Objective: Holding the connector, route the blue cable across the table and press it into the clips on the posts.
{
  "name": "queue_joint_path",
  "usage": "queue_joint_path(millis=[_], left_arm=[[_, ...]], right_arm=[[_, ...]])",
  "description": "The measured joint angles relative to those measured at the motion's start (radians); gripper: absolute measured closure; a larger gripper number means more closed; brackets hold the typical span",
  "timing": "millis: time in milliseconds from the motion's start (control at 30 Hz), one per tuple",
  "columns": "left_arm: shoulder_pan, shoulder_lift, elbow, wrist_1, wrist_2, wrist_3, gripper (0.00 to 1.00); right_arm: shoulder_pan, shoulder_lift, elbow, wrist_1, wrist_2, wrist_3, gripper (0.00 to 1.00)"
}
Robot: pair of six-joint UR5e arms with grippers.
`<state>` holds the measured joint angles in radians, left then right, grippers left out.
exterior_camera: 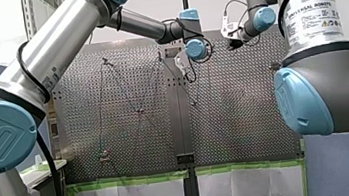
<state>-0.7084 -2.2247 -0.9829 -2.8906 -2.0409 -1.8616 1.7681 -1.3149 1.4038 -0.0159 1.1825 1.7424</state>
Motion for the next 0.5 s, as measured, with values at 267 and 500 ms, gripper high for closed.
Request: queue_joint_path(millis=[267,500], left_arm=[[-0.014,0.0,0.001,-0.012,-0.018,0.0,1.0],[-0.012,0.001,0.001,-0.012,-0.019,0.0,0.87]], right_arm=[[-0.005,0.014,-0.026,-0.001,-0.003,0.001,1.0],[0.013,0.012,-0.027,-0.001,0.004,0.001,1.0]])
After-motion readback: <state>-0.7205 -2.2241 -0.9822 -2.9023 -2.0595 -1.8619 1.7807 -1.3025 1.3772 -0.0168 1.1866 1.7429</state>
